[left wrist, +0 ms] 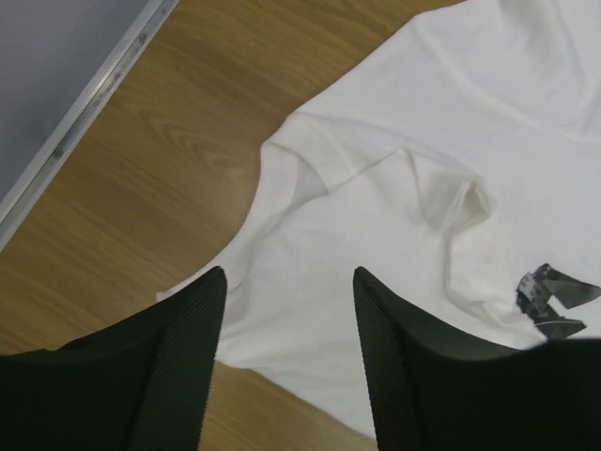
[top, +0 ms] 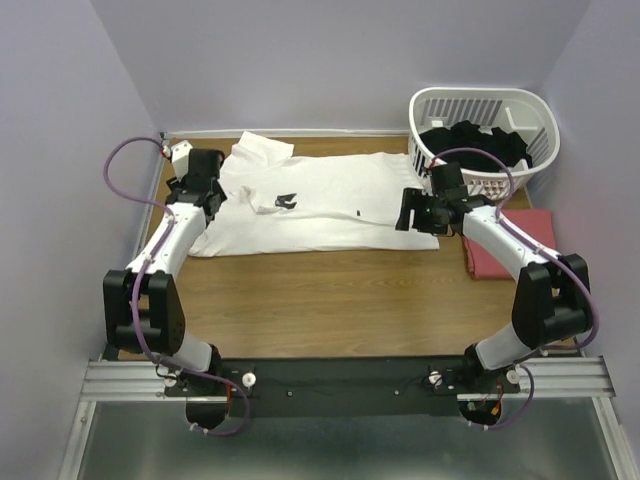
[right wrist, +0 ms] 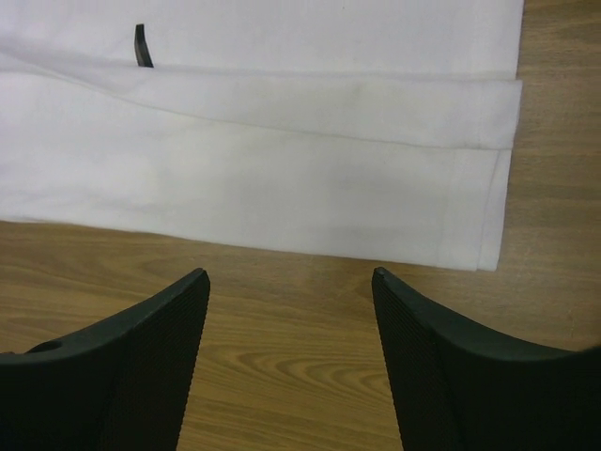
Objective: Fold and stack the t-shirts
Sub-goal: Fold the tshirt
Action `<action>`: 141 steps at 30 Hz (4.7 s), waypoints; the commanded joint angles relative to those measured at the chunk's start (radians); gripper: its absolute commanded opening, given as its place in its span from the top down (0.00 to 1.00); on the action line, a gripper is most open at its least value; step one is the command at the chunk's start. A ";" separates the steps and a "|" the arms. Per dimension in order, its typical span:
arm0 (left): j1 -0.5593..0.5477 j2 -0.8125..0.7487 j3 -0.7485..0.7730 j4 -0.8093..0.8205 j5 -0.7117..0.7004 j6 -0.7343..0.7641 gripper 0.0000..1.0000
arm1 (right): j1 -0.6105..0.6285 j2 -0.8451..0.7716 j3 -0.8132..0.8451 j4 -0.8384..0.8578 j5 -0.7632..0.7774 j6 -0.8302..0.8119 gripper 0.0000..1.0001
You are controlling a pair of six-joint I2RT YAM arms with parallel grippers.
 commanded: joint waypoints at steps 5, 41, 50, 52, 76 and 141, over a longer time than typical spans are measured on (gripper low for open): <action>0.085 -0.023 -0.228 0.062 0.125 -0.039 0.53 | 0.000 0.062 -0.051 0.085 0.149 0.057 0.31; 0.310 -0.171 -0.394 0.079 0.277 -0.076 0.28 | -0.179 0.080 -0.287 0.179 0.118 0.163 0.44; 0.286 -0.164 -0.406 0.082 0.375 -0.112 0.25 | -0.179 0.079 -0.285 0.179 0.124 0.157 0.44; 0.272 -0.132 -0.413 0.090 0.387 -0.129 0.30 | -0.181 0.076 -0.287 0.179 0.130 0.160 0.44; 0.231 -0.044 -0.428 0.104 0.277 -0.221 0.51 | -0.181 0.079 -0.292 0.179 0.147 0.159 0.43; -0.015 -0.639 -0.560 0.197 0.137 0.072 0.22 | 0.063 0.169 -0.060 0.079 0.195 0.172 0.74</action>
